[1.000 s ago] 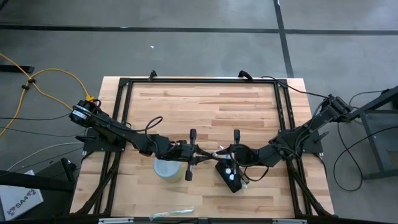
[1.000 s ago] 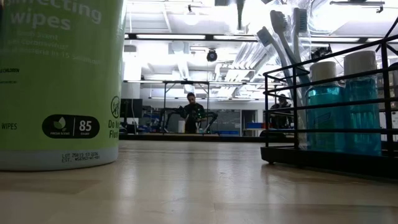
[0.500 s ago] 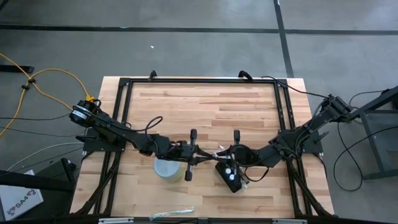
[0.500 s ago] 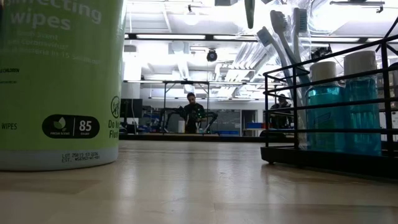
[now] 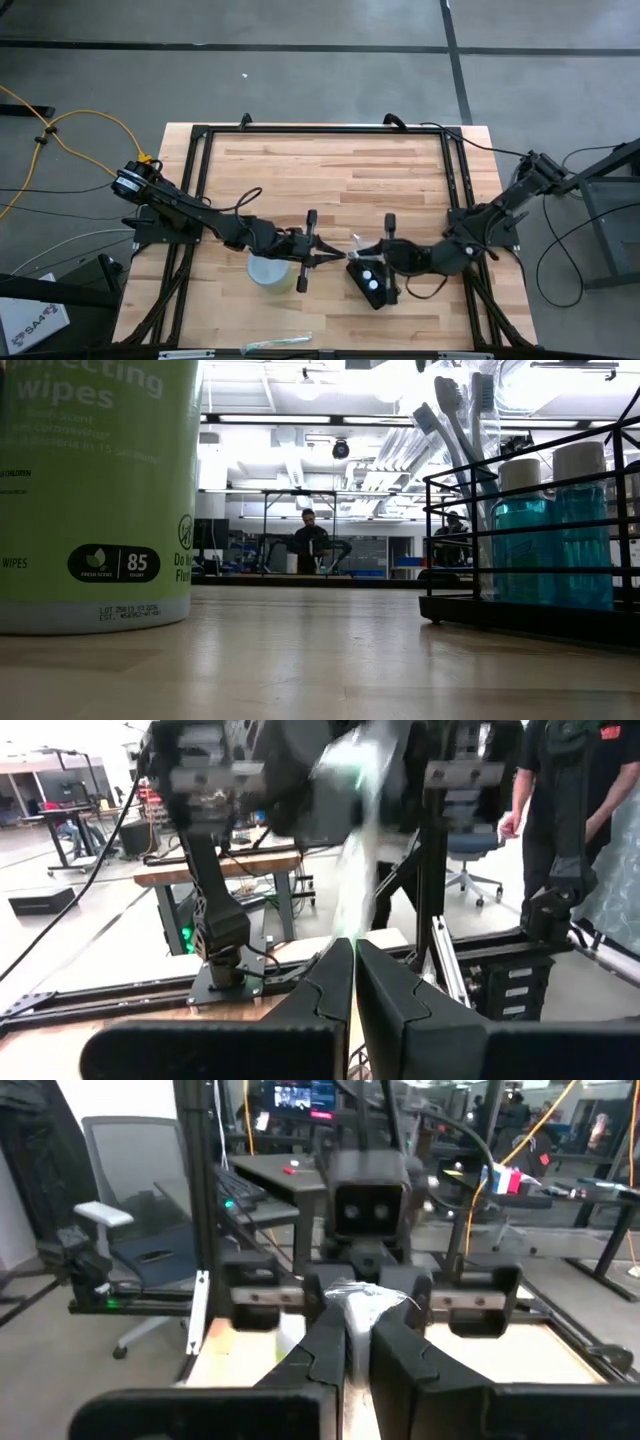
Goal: Pick & Place toothbrushing station
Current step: Put the top green toothbrush into the black mesh organizer
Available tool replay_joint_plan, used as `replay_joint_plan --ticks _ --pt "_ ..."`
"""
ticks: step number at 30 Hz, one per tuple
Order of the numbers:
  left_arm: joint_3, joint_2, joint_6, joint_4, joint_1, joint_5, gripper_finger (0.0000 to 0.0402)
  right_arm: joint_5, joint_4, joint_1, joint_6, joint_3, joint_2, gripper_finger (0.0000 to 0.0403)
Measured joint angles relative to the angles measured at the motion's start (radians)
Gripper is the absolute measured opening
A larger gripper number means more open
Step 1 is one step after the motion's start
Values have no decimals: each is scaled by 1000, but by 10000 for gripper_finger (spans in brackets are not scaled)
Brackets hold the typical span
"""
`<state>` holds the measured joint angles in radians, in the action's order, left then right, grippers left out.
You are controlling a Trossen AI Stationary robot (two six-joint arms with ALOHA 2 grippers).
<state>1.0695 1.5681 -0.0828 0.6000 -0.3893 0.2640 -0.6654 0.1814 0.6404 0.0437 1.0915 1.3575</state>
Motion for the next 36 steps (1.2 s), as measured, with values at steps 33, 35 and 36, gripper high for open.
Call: replay_joint_plan --ticks 33,35,36 --pt "-1 1 4 -20 -53 0 11 -459 -322 331 461 1 22 18" --pt "-1 1 4 -20 -53 0 11 -471 -340 337 498 1 36 18" --pt "-1 1 4 -20 -53 0 11 -480 -347 341 513 1 43 18"
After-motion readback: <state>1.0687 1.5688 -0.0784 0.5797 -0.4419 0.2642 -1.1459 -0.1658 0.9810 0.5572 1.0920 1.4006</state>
